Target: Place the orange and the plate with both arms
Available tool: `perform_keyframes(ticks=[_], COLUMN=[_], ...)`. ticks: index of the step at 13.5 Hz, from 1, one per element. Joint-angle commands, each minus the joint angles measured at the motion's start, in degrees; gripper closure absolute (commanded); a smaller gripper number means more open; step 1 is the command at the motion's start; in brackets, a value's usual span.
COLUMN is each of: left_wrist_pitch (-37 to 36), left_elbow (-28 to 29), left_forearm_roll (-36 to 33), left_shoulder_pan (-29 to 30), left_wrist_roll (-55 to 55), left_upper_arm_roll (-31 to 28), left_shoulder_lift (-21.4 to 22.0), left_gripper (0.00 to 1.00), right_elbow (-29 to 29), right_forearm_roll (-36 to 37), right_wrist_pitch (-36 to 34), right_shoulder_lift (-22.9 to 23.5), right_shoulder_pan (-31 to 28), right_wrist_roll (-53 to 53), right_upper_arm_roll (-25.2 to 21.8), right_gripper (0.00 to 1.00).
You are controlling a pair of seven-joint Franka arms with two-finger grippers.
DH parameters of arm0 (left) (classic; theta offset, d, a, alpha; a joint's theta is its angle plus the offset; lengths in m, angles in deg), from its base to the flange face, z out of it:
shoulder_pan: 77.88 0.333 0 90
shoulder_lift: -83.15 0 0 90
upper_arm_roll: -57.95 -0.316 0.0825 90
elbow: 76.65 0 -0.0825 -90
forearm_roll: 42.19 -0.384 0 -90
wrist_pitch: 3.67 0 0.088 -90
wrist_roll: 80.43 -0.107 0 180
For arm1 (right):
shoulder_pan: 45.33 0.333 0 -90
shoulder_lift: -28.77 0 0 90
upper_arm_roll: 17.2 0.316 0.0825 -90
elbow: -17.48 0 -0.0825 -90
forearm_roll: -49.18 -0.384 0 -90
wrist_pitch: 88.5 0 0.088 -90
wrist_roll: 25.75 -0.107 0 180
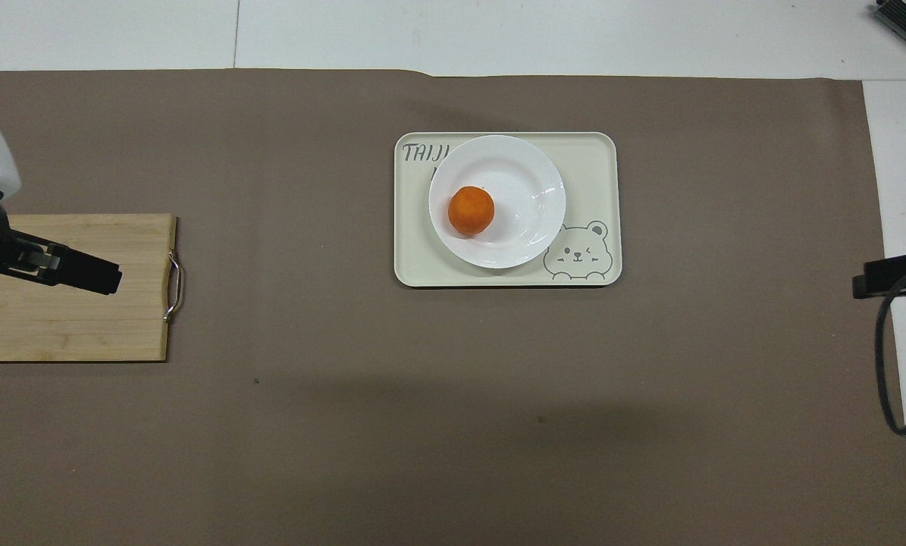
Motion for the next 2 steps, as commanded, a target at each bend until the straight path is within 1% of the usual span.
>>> perform_keyframes(ticks=[1, 2], left_wrist_pitch=[1.16, 1.16], left_elbow=[1.89, 1.89], left_forearm_roll=[-0.99, -1.07], left_shoulder_pan=[0.68, 0.68], left_wrist_roll=[0.57, 0.48], left_upper_arm_roll=[0.61, 0.61], left_shoulder_lift=[1.54, 1.54], left_gripper=[0.0, 0.0], right_elbow=[-0.5, -0.5], right_forearm_roll=[-0.44, -0.97], right_wrist_pitch=[-0.99, -0.9], right_shoulder_lift=[0.05, 0.05], right_shoulder_pan=[0.12, 0.12], right_wrist_roll=[0.15, 0.15], right_upper_arm_roll=[0.58, 0.67], right_gripper=[0.0, 0.0])
